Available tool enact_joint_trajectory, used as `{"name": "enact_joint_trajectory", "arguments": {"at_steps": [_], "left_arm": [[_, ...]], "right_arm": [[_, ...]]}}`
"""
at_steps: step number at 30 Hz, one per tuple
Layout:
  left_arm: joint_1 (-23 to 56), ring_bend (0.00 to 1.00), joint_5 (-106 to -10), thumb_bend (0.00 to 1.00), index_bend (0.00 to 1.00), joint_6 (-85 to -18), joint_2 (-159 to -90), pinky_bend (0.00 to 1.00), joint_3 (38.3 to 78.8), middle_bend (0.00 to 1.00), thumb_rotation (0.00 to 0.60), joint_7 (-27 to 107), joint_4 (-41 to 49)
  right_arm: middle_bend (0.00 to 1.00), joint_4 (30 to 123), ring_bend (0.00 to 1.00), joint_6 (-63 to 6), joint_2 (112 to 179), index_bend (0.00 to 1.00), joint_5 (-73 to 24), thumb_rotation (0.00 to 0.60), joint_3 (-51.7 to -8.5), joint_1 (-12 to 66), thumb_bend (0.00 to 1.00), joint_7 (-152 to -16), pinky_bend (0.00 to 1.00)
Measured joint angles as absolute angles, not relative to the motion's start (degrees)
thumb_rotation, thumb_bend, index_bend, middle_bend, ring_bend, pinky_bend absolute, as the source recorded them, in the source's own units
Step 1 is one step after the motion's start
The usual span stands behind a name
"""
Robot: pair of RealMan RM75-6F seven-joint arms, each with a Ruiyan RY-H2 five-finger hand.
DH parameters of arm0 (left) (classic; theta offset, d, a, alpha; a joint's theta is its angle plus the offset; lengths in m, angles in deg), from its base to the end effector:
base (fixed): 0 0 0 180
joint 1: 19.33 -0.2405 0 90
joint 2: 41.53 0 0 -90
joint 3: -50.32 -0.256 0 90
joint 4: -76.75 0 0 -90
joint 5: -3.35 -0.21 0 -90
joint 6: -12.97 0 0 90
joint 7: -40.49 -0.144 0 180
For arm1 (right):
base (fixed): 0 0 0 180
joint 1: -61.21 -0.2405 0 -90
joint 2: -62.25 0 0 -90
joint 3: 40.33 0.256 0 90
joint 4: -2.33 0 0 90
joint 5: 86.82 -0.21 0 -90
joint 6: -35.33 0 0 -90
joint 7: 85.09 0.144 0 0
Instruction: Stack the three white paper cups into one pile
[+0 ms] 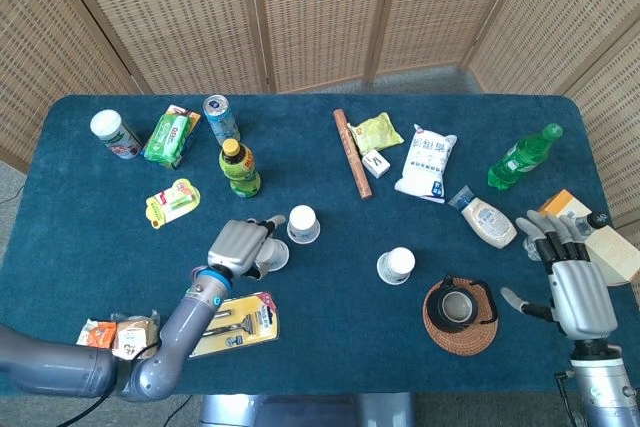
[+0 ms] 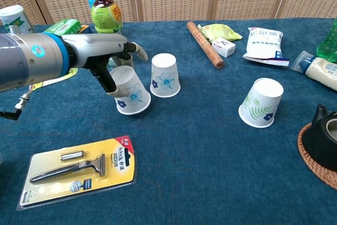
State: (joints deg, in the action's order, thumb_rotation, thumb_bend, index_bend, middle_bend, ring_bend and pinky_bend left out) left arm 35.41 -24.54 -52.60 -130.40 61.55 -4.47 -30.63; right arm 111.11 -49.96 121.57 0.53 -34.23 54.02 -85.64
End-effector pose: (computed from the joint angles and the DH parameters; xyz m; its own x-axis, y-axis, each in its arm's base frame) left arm -0.0727 0.3055 -0.0281 0.4460 0.4483 0.7747 0.8928 -0.2847 -0.3492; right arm -0.2413 -0.1968 0.1696 0.2089 0.0450 0.9769 -0.9709 -0.1104 0.2127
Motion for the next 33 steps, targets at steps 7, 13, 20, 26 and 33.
{"name": "enact_joint_trajectory", "arguments": {"at_steps": [7, 13, 20, 26, 33], "left_arm": [[37.13, 0.32, -21.63, 0.38, 0.13, -54.6, -133.37, 0.5, 61.48, 0.36, 0.6, -6.35, -28.55], [36.88, 0.14, -21.64, 0.37, 0.06, -55.0, -133.33, 0.41, 61.29, 0.17, 0.6, -5.36, -28.97], [35.79, 0.0, -24.18, 0.37, 0.0, -54.71, -130.89, 0.21, 60.5, 0.0, 0.6, -3.46, -31.8], [34.39, 0.0, -27.44, 0.37, 0.0, -55.45, -128.08, 0.19, 59.1, 0.0, 0.6, -2.33, -36.1], [30.52, 0.0, -37.45, 0.37, 0.0, -57.33, -121.69, 0.18, 55.49, 0.0, 0.6, 0.6, -42.94]], "right_arm": [[0.0, 110.96, 0.0, -50.29, 121.42, 0.13, 0.49, 0.6, -34.09, 54.14, 0.19, -85.1, 0.0], [0.0, 110.94, 0.0, -50.19, 121.43, 0.13, 0.62, 0.6, -34.17, 54.1, 0.19, -85.21, 0.0], [0.0, 111.15, 0.0, -50.14, 121.61, 0.13, 0.76, 0.6, -34.29, 54.06, 0.19, -85.93, 0.0], [0.0, 111.31, 0.0, -50.34, 121.62, 0.13, 1.12, 0.6, -34.43, 54.15, 0.19, -86.2, 0.0], [0.0, 111.58, 0.0, -50.39, 121.64, 0.13, 1.55, 0.6, -34.55, 54.14, 0.19, -86.6, 0.0]]}}
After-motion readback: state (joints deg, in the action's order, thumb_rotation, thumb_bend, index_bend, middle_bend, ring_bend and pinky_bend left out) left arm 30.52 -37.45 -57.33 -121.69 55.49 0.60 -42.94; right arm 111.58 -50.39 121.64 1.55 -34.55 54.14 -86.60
